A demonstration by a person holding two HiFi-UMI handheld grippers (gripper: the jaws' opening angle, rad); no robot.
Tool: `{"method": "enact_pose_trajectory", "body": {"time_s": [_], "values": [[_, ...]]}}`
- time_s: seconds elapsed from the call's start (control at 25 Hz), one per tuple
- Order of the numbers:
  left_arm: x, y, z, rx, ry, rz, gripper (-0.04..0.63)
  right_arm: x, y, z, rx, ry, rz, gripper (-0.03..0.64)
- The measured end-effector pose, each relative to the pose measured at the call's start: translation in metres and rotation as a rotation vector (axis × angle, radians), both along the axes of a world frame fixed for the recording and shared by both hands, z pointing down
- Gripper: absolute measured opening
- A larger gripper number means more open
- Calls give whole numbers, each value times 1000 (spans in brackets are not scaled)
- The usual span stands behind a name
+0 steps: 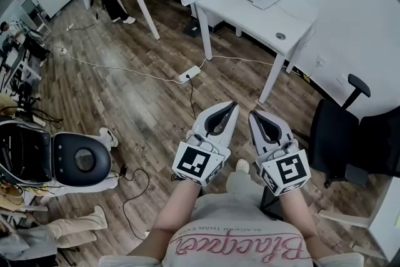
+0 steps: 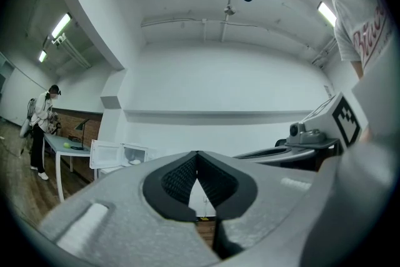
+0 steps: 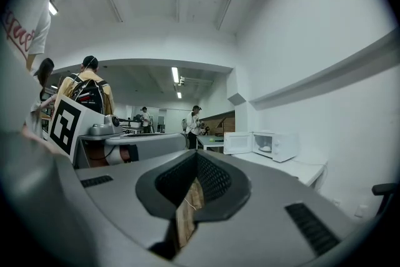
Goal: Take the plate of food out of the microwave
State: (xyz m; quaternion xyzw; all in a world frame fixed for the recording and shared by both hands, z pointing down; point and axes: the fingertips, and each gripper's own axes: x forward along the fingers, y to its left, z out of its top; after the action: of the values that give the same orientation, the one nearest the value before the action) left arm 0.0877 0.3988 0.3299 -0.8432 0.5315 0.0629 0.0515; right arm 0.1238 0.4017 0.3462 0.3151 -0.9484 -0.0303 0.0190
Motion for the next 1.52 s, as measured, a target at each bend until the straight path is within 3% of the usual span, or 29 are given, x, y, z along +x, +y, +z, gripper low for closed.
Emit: {"method": "enact_pose_trajectory", "body": {"time_s": [0.28,0.6,0.96,1.52], "values": [[7,-43,1,-16,-3,-8,6,5,-44,-2,-10,-10,-11,11],[20,-90,2,-22,-57,-25,6,14,-92,-3,-13,-13,-29,11],[29,-136,-2,-17,-51,-47,6,21,-135,-2,-15,-19,-65,11],[48,-162,-1,-23,-53,-83,6,39,-164,-2,-17,-23,-96,11]]}}
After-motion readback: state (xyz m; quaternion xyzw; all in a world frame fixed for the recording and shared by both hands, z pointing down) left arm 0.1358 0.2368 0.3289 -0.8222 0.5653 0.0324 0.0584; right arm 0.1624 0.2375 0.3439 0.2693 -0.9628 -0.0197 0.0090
